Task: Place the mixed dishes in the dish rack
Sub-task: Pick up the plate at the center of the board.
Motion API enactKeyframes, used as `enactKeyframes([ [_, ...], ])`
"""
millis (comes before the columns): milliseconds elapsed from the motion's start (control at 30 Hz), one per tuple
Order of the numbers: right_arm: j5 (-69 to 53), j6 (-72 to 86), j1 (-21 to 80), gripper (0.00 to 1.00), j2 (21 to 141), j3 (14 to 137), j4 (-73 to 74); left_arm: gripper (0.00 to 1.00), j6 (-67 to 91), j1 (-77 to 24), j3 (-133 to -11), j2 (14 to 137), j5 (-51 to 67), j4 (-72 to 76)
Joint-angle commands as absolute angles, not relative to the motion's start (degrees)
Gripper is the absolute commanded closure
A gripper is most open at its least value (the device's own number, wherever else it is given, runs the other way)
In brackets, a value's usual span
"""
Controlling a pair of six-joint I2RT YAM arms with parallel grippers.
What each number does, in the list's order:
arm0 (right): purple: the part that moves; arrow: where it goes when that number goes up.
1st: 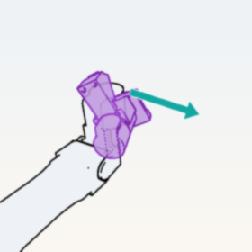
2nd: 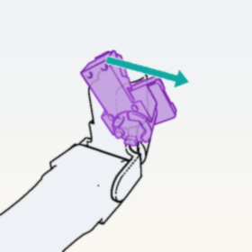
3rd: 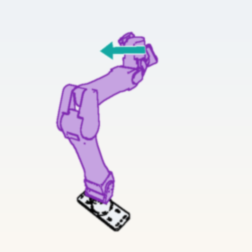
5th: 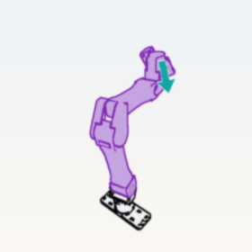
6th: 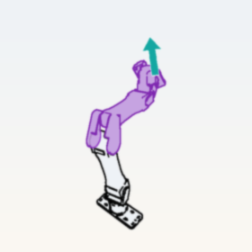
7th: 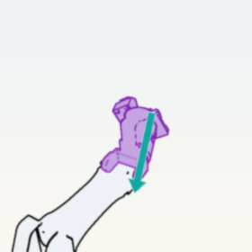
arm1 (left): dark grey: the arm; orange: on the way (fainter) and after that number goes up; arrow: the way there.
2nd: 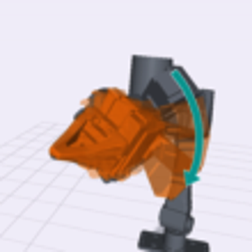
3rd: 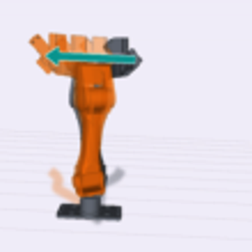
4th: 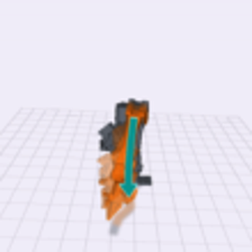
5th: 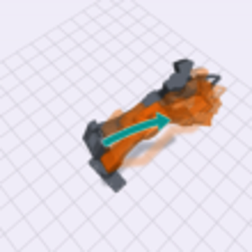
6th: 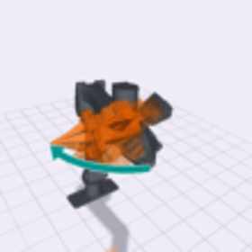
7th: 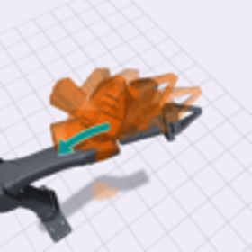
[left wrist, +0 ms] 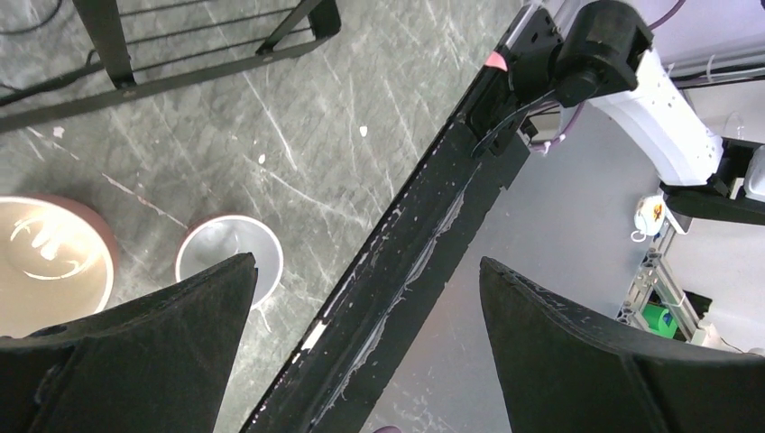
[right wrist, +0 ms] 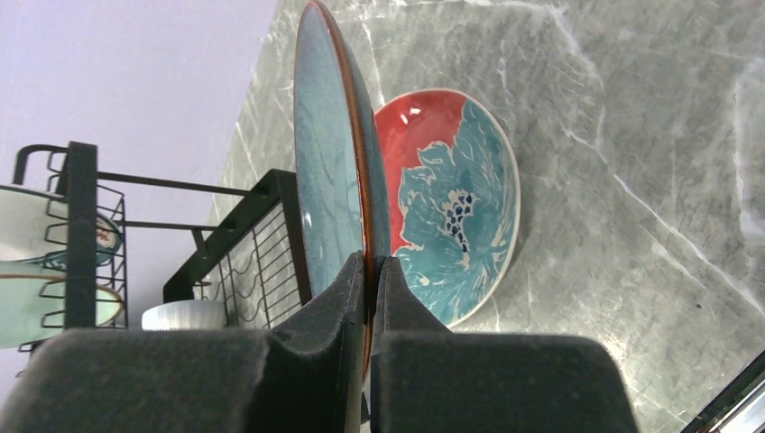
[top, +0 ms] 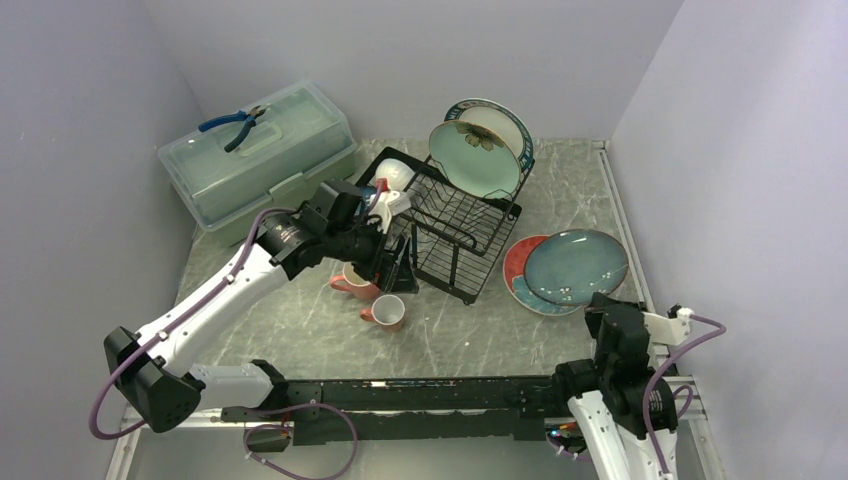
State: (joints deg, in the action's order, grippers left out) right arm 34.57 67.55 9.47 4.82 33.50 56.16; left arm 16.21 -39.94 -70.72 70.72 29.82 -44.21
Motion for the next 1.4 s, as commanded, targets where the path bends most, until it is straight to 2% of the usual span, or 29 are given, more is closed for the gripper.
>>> enactKeyframes([
  [0,37.34,67.15,9.60,1.00,6.20,41.20,42.74,0.01,16.66,-40.00,-75.39,71.28,30.13,-43.40],
  [533,34.84,62.87,9.67,1.00,14.00,57.71,42.91,0.01,19.96,-35.79,-87.81,78.76,37.58,-43.52],
  [1367,16.21,64.17,9.73,1.00,27.67,79.11,44.56,0.01,27.88,-30.29,-93.25,87.76,49.35,-34.98],
])
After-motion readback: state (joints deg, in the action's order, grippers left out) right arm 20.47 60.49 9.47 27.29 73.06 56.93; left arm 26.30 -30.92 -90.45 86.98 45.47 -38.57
